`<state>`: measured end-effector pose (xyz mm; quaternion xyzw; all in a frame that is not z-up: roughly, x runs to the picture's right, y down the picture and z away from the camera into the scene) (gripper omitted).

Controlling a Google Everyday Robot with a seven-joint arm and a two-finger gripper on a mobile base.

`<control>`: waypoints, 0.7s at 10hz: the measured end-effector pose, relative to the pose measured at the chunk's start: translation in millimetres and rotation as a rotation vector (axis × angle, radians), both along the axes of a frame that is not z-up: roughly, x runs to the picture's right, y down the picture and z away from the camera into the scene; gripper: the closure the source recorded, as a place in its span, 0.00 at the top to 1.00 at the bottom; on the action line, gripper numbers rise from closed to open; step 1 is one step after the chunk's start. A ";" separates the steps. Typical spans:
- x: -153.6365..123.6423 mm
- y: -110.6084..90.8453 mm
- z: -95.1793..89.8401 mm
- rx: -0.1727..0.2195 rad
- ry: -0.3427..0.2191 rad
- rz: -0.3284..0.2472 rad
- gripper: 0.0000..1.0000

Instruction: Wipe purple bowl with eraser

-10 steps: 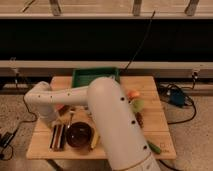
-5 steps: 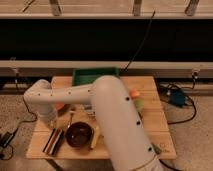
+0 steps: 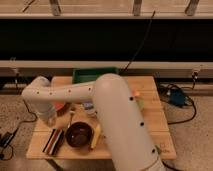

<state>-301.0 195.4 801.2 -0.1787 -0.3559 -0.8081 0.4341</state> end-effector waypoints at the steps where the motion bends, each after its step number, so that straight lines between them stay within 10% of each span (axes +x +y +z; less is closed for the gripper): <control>1: 0.9 -0.2 -4.0 0.008 0.018 0.014 0.48; 4: 10.6 4.2 -17.8 0.031 0.087 0.082 0.77; 7: 20.8 9.8 -24.5 0.047 0.153 0.149 0.80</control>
